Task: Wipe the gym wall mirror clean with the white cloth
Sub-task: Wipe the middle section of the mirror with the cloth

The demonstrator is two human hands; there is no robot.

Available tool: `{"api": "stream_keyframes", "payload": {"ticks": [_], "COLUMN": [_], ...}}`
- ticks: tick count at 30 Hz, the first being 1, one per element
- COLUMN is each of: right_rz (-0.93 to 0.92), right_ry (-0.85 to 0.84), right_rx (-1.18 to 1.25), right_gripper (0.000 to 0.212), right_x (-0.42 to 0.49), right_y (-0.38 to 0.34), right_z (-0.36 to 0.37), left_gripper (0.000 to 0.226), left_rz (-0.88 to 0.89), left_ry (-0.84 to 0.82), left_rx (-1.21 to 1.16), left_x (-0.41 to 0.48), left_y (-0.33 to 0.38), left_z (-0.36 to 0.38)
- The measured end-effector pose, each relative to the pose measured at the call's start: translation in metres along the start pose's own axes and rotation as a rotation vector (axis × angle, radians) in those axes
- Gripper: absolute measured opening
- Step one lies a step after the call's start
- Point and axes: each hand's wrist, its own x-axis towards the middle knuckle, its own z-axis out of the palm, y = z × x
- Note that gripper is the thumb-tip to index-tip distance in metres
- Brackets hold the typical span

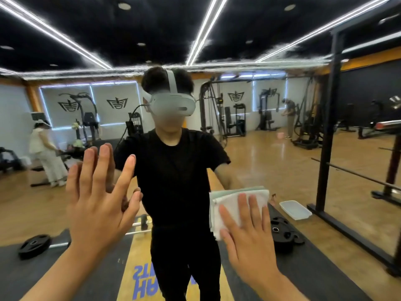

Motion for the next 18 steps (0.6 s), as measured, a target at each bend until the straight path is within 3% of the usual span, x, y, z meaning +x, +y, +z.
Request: {"api": "stream_keyframes", "payload": {"ticks": [5, 8, 11, 15, 18], "right_rz": [0.143, 0.151, 0.155, 0.042, 0.063], "right_ry": [0.276, 0.343, 0.342, 0.100, 0.157], "right_rx": [0.048, 0.008, 0.023, -0.023, -0.019], "right_gripper": [0.058, 0.058, 0.058, 0.058, 0.059], "right_x": [0.165, 0.221, 0.159, 0.010, 0.041], "right_y": [0.025, 0.040, 0.039, 0.050, 0.084], "right_z": [-0.071, -0.098, -0.064, -0.006, -0.021], "left_gripper": [0.062, 0.061, 0.060, 0.063, 0.065], "left_rz": [0.008, 0.004, 0.001, -0.001, 0.003], "left_ry": [0.020, 0.016, 0.020, 0.008, 0.016], "left_rx": [-0.018, -0.012, -0.009, -0.015, -0.022], "left_x": [-0.001, 0.001, 0.000, -0.001, -0.002], "left_y": [0.001, 0.000, 0.000, 0.000, 0.000], "left_z": [0.001, 0.003, 0.002, 0.004, 0.005]}}
